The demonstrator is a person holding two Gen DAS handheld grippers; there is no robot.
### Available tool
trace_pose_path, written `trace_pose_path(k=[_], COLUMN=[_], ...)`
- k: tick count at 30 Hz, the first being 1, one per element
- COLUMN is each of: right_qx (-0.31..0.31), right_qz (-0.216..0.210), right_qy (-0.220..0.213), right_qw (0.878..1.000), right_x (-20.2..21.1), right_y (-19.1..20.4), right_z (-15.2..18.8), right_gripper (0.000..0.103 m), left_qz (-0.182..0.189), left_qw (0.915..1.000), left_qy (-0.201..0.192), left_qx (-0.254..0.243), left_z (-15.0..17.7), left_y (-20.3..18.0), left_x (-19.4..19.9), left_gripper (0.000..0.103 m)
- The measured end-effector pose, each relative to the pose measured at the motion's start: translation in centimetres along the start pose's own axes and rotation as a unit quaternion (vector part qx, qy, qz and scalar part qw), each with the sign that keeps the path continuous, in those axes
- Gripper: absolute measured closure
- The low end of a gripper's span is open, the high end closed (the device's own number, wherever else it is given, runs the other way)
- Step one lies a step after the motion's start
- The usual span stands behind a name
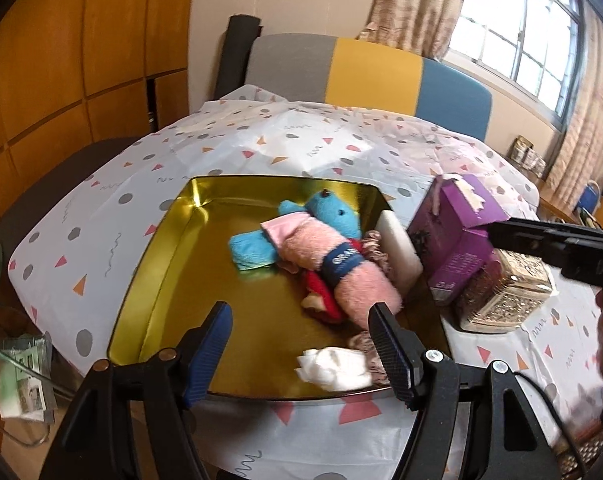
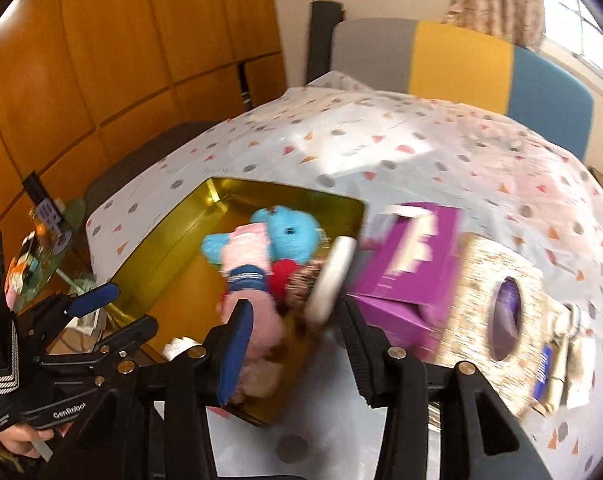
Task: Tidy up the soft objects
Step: 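Move both tools back over the remaining items on the bed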
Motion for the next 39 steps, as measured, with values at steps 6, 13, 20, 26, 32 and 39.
trace_pose_path(k=[6,13,20,26,32,39], right_qx=[-0.044,-0.095,-0.173,-0.233,-0.302,-0.378], right_qz=[0.037,0.101,0.19,0.299,0.341,0.316], right_qy=[-0.023,-0.032,-0.05,-0.059,-0.043,-0.031], right_qw=[0.998,0.99,0.965,0.923,0.889,0.87], right_x=[3.4,6.3,9.1,10.7,10.7,11.2], right_y=[-4.6,-11.0,-19.1,-27.1,-32.4,-34.1], right_z=[1.1,3.2,5.6,8.4,12.7,15.1], right_gripper=[0.057,0.057,0.057,0.057,0.057,0.057], left_qz=[0.021,0.051,0.077,0.097,0.119,0.174], left_qw=[0.9994,0.9964,0.9916,0.9861,0.9794,0.9655], left_qy=[0.001,0.0,0.003,0.01,0.015,0.027], left_qx=[-0.029,-0.067,-0.104,-0.134,-0.162,-0.192], left_z=[-0.2,-0.4,-0.4,-0.3,-0.1,0.0], left_y=[-2.5,-6.1,-9.5,-12.3,-15.5,-20.7], left_x=[0.3,0.8,1.0,1.1,1.0,0.9], left_gripper=[0.032,0.032,0.032,0.032,0.032,0.032])
Point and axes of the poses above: each gripper's, at about its wrist camera, not at the fingertips, and x roughly against the way its jaws point, y to its left, z to its underside, the point moved 4 cm from there along -x, roughly the way its jaws point, and after that the axes turned 5 degrees about -y, right-handed, at the moved point
